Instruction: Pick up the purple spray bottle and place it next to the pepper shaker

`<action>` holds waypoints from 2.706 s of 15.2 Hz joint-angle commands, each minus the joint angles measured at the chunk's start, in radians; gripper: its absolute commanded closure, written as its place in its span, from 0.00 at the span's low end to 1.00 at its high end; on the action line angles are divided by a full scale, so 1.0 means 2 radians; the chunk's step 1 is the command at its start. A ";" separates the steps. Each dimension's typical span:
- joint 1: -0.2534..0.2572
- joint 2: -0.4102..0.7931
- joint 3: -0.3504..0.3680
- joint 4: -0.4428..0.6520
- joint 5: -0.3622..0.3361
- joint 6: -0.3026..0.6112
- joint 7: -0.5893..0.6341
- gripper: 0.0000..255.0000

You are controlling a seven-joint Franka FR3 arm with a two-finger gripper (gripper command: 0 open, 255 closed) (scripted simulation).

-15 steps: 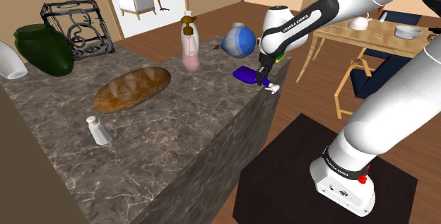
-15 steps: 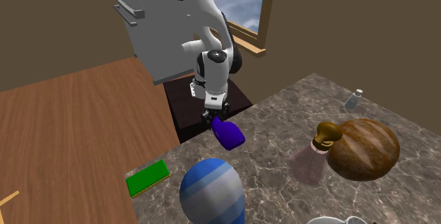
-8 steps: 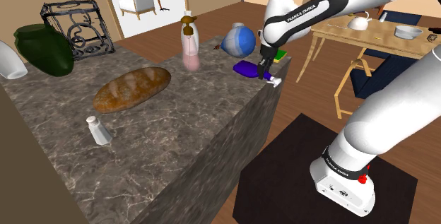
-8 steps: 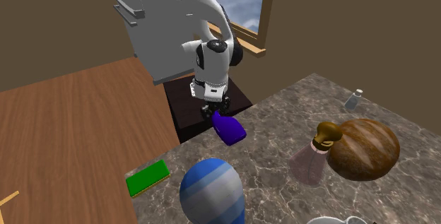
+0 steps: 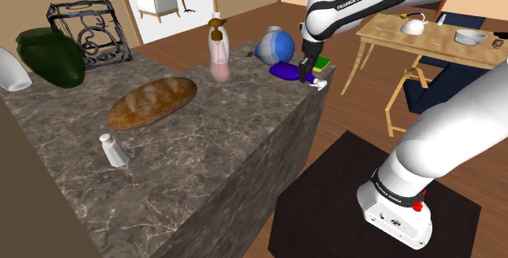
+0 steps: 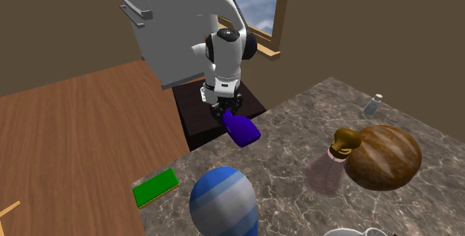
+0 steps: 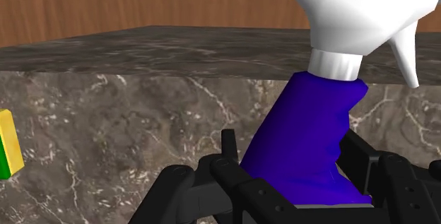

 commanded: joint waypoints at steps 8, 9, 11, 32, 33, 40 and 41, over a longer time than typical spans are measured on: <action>0.001 -0.023 0.004 0.041 0.001 -0.065 -0.001 1.00; 0.001 -0.025 0.004 0.046 0.002 -0.072 -0.001 1.00; 0.001 -0.028 0.005 0.057 0.002 -0.086 -0.002 1.00; 0.084 0.044 0.143 0.158 0.034 -0.126 0.201 1.00; 0.089 0.053 0.150 0.168 0.034 -0.128 0.212 1.00; 0.121 0.127 0.196 0.253 0.023 -0.144 0.295 1.00; 0.127 0.140 0.202 0.267 0.019 -0.147 0.307 1.00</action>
